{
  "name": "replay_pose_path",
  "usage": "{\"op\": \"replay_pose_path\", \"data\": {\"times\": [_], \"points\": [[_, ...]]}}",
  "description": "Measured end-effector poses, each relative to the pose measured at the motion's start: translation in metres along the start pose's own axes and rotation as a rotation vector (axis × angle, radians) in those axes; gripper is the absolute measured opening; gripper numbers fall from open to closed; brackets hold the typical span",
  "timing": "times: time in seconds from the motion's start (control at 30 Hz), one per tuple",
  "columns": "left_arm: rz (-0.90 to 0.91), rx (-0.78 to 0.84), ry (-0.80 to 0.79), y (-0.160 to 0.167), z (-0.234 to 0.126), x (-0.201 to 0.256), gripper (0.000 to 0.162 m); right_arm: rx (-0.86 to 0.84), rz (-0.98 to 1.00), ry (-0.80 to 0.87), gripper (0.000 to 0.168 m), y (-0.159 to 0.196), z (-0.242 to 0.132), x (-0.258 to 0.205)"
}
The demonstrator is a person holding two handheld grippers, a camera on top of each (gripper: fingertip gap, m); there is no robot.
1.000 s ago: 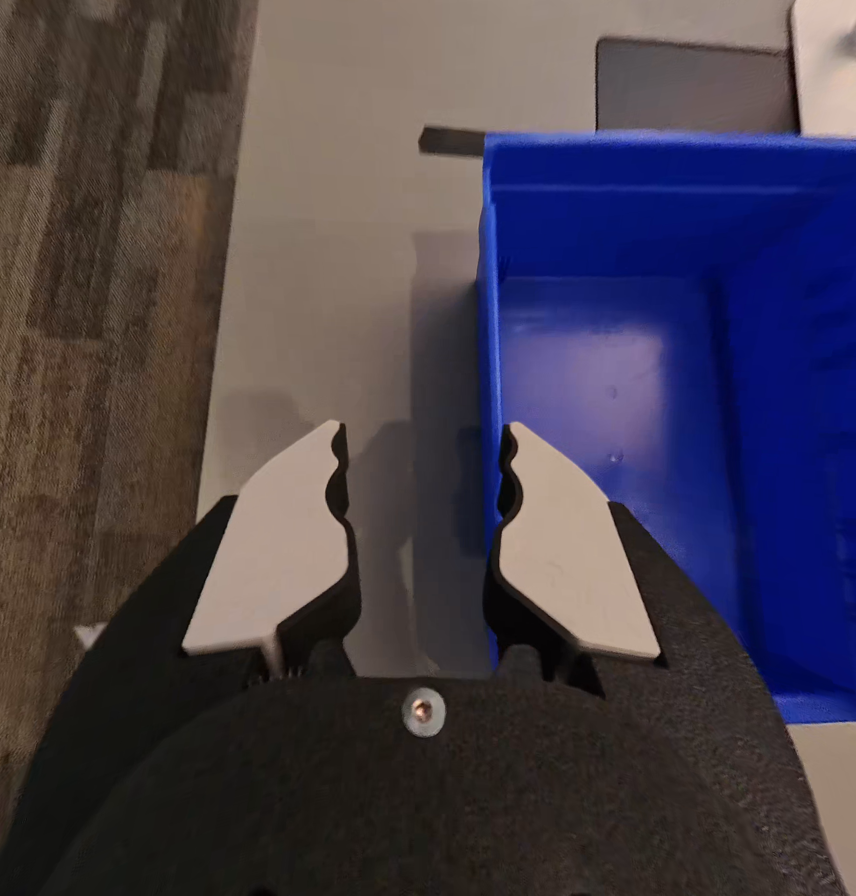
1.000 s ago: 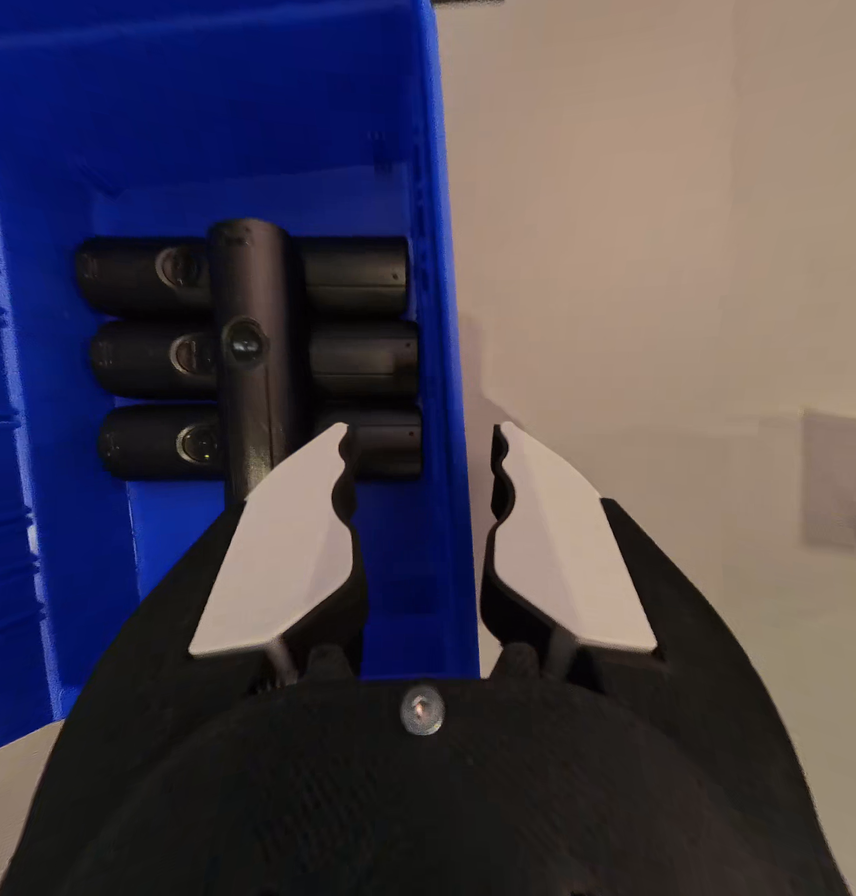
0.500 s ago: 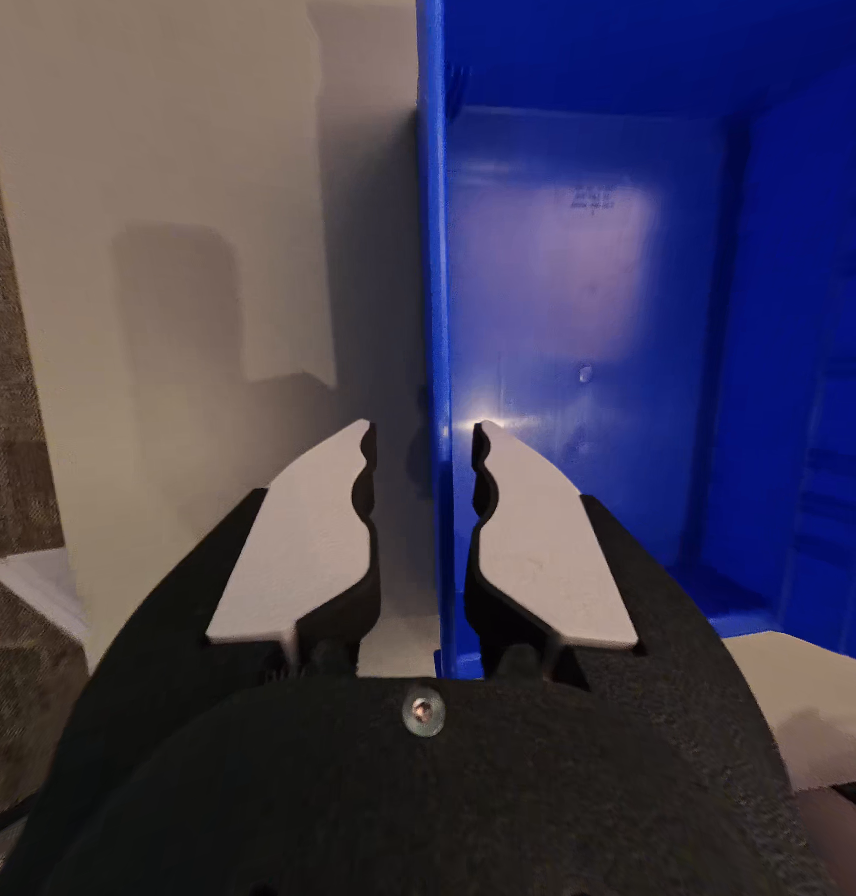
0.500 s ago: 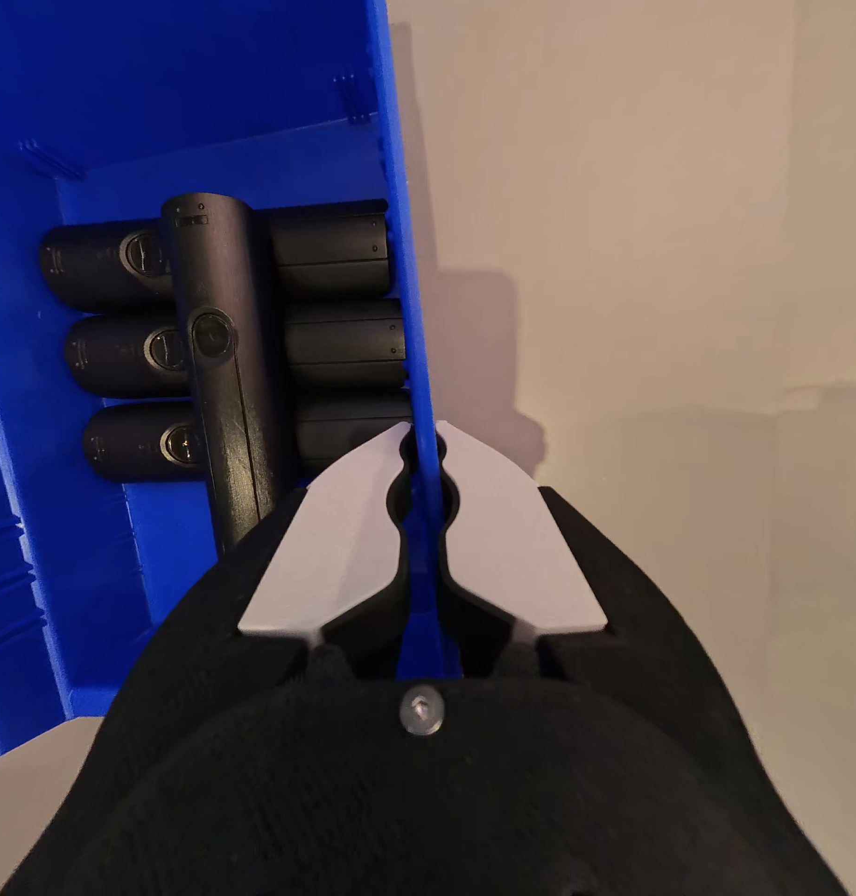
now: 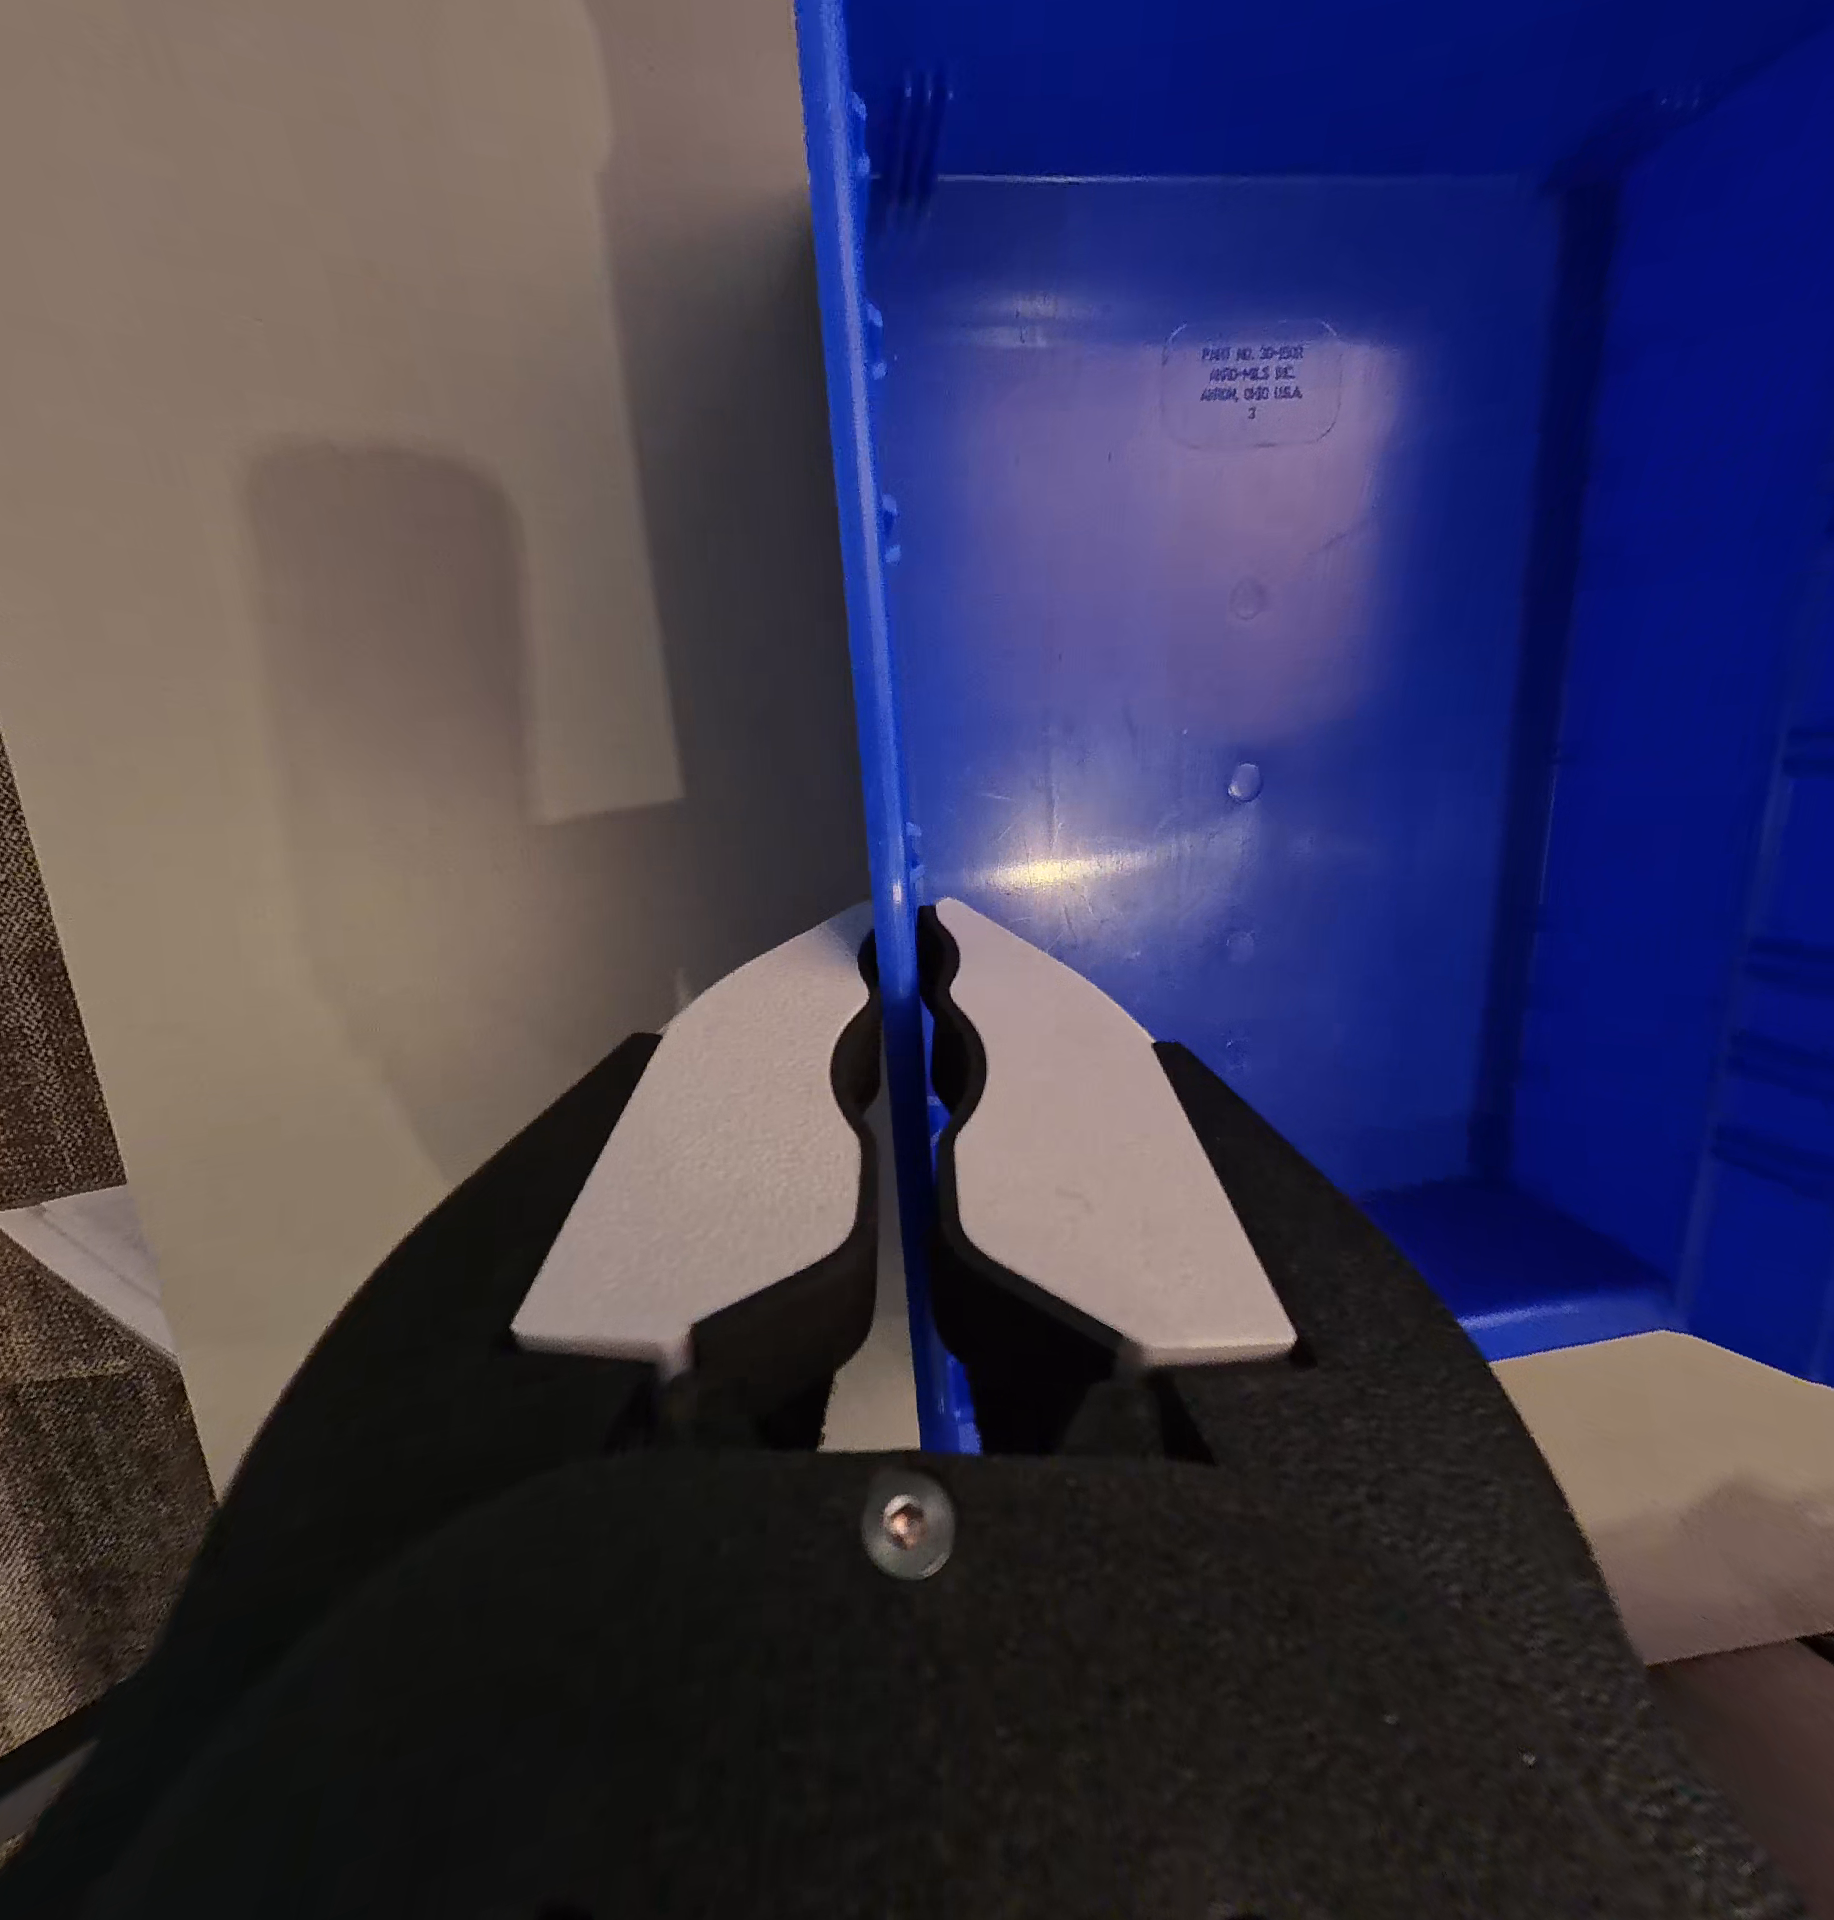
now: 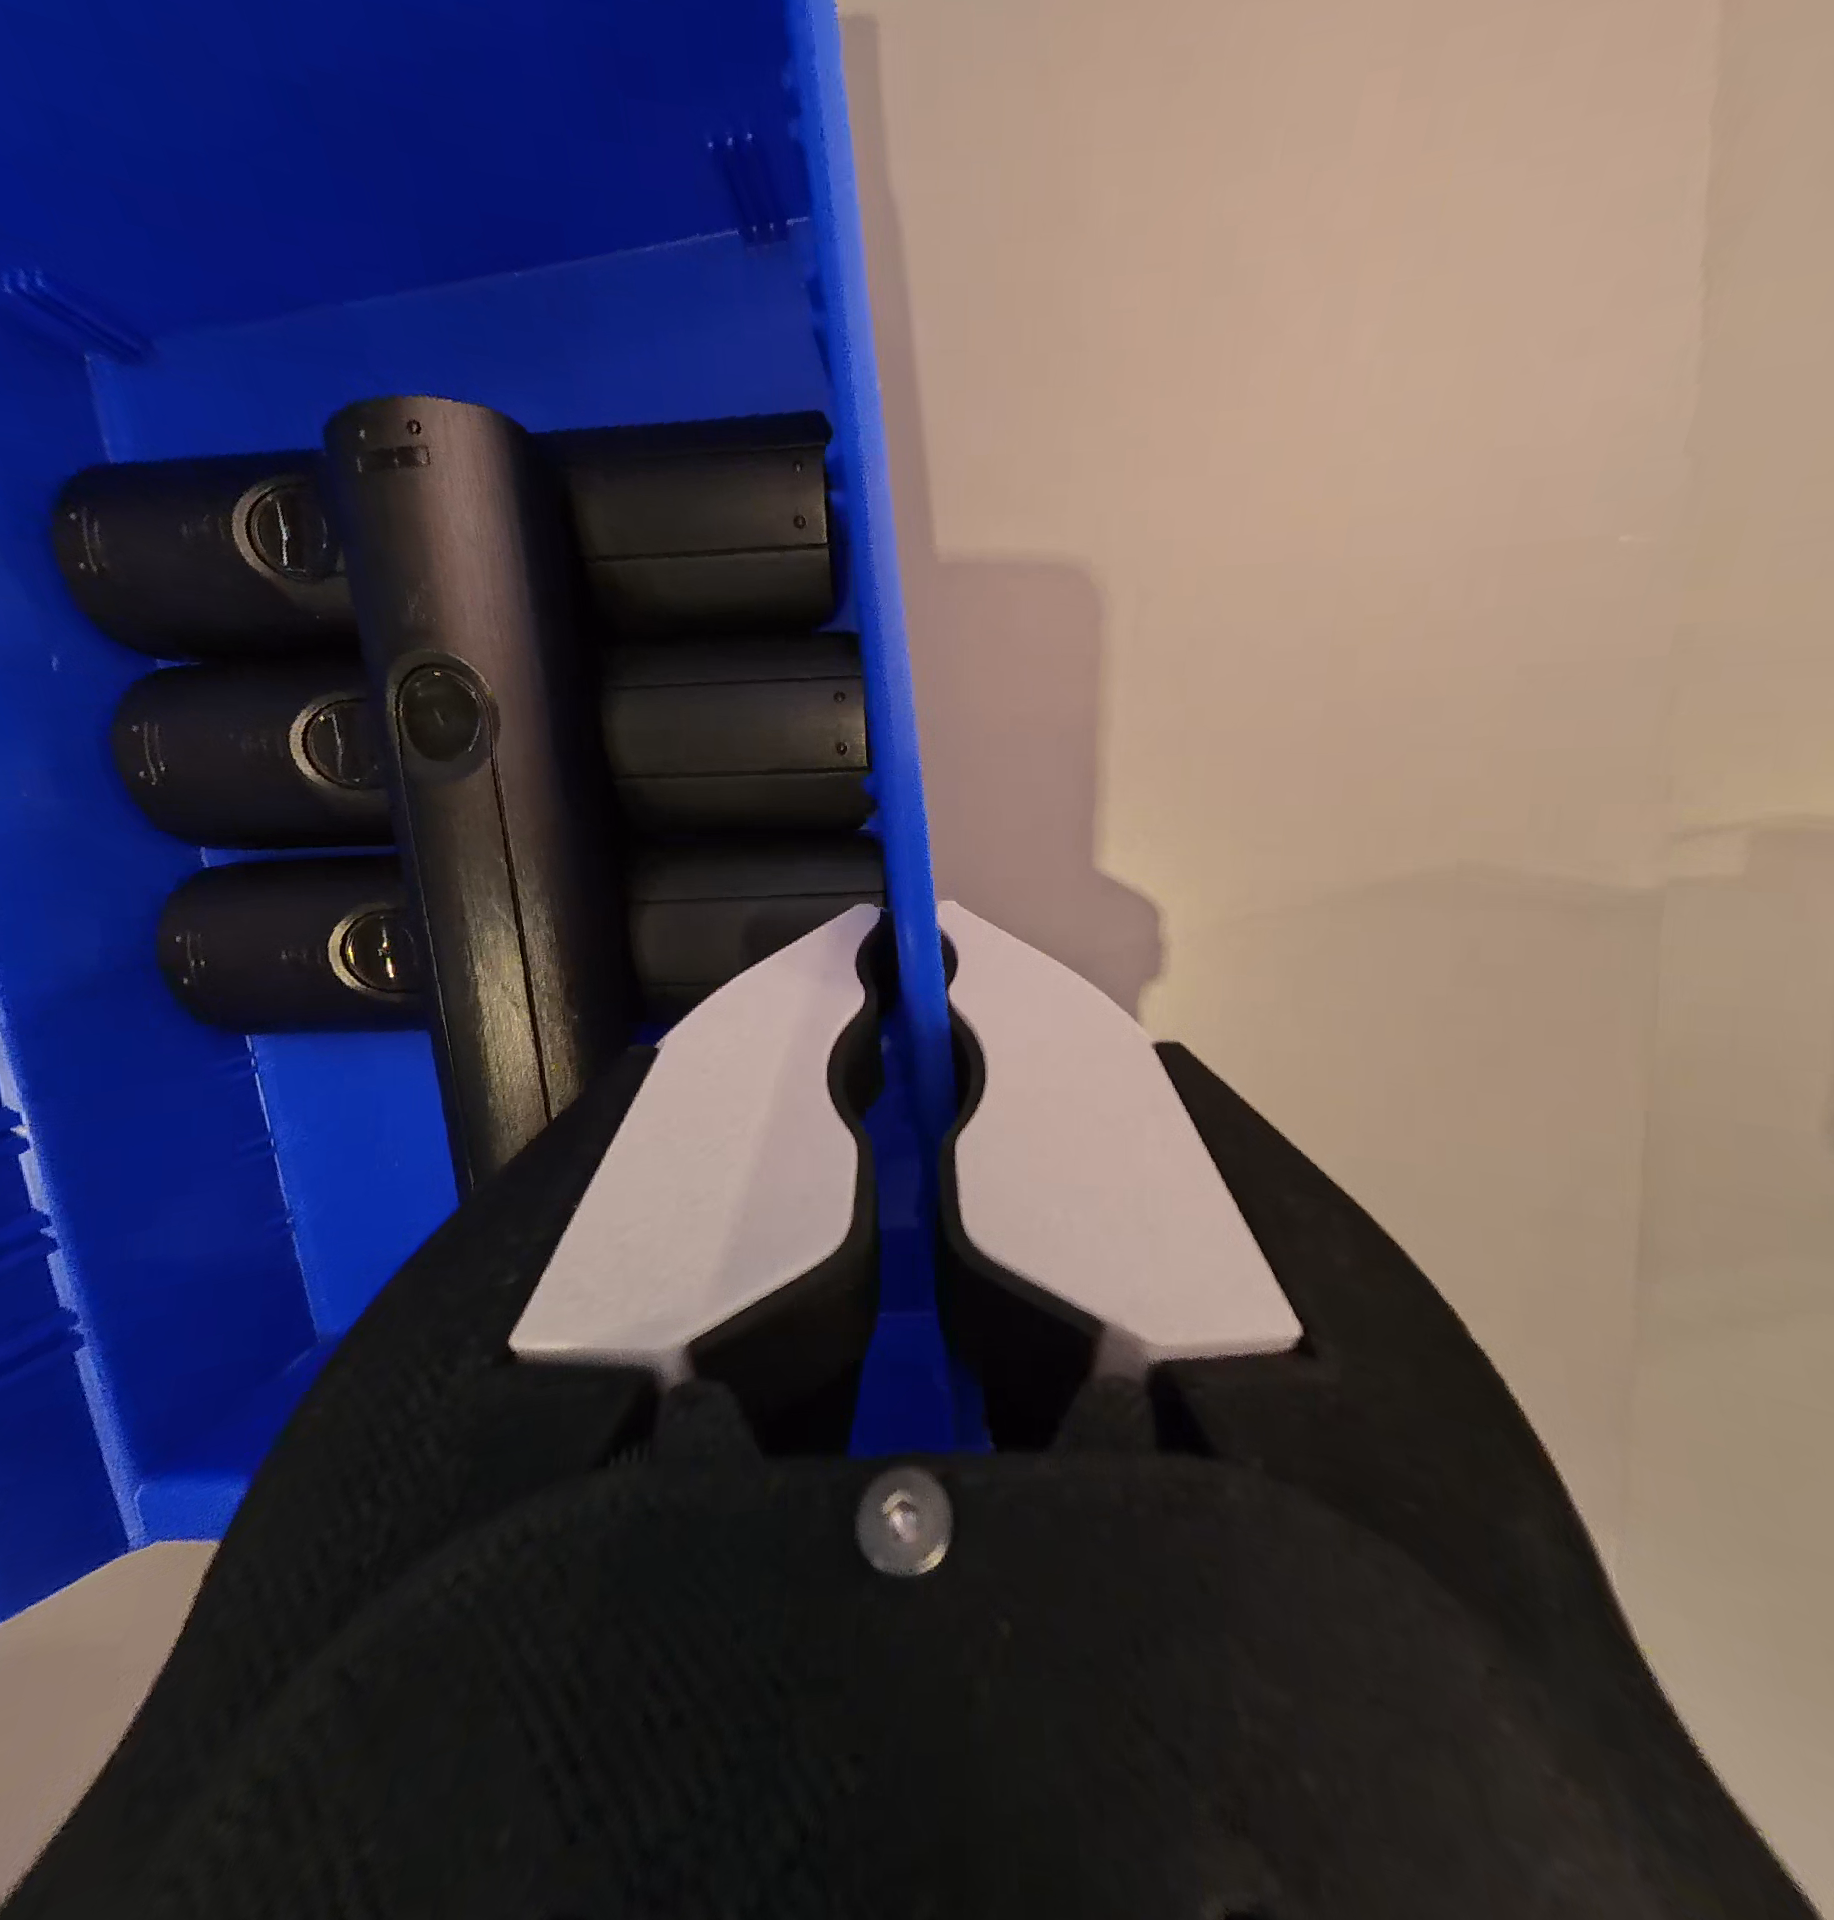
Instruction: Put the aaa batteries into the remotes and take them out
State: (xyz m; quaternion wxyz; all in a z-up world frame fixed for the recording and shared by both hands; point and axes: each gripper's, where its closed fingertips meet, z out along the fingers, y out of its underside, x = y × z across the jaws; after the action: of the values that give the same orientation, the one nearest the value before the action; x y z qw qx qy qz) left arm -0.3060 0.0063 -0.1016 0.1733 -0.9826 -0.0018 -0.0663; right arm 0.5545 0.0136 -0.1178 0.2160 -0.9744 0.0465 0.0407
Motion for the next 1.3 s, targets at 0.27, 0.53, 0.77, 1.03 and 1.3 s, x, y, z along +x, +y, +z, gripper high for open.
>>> {"op": "replay_pose_path", "data": {"times": [0.27,0.53,0.77,1.03,1.3], "points": [[0.003,-0.003,-0.001,-0.001,0.0,0.0,0.003,-0.007,0.003,0.006,0.006,0.0,0.001,0.0],[0.009,-0.007,0.003,-0.002,0.001,0.004,0.004,-0.015,0.017,0.01,0.006,0.0,0.001,0.0],[0.025,-0.014,0.001,-0.004,0.003,0.009,0.004,-0.032,0.012,0.016,0.006,0.001,0.001,-0.002],[0.048,-0.025,0.006,-0.006,0.005,0.017,0.004,-0.061,-0.019,0.027,0.005,0.003,0.001,-0.007],[0.072,-0.032,0.014,-0.009,0.007,0.025,0.004,-0.063,-0.047,0.007,0.005,0.002,0.002,-0.014]]}}
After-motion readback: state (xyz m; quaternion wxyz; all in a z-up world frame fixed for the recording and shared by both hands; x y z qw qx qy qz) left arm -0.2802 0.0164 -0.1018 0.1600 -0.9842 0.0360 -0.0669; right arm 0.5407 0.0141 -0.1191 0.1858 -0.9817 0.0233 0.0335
